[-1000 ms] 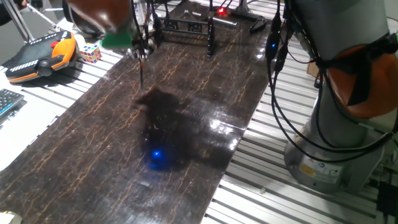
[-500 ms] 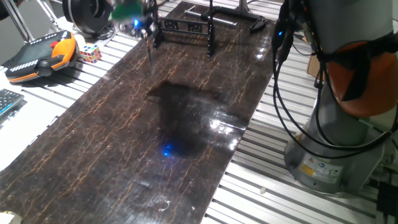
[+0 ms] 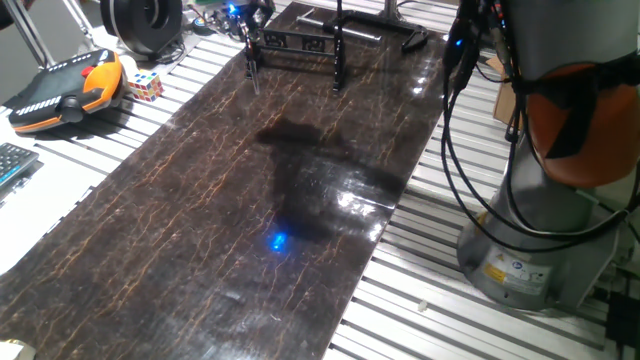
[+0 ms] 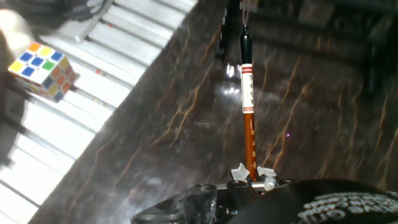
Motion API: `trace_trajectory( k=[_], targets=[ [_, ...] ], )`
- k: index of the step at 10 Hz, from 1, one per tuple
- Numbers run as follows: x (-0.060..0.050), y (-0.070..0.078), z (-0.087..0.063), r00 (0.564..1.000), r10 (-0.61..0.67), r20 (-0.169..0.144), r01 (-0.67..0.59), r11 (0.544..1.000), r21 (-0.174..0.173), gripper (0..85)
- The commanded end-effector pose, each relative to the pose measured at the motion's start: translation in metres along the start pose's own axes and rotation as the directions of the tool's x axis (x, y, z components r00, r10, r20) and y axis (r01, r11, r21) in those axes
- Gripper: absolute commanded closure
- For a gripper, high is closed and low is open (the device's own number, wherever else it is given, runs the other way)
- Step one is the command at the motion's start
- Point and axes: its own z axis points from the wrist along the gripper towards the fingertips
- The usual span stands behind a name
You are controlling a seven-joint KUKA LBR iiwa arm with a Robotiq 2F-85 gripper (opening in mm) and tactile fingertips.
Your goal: Place the brush on the pen rack
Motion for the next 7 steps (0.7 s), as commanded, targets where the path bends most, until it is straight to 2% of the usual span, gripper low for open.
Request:
trace_trajectory(
  k=[1,2,3,4,5,7],
  targets=[
    [-0.0003,0.0000,-0.0001,1.000,0.025,-0.007,-0.025,1.000,0.000,84.0],
    [-0.0003,0.0000,-0.0001,0.998,0.058,-0.006,-0.058,0.998,0.008,84.0],
    [-0.0003,0.0000,-0.0001,0.993,0.119,0.014,-0.119,0.993,0.024,84.0],
    [-0.0003,0.0000,-0.0001,0.986,0.160,0.047,-0.161,0.987,0.028,83.7],
    [-0.0003,0.0000,-0.0001,0.981,0.184,0.060,-0.186,0.982,0.023,83.7],
    [-0.0045,-0.0009,0.0001,0.980,0.188,0.067,-0.189,0.982,0.017,83.3]
  ],
)
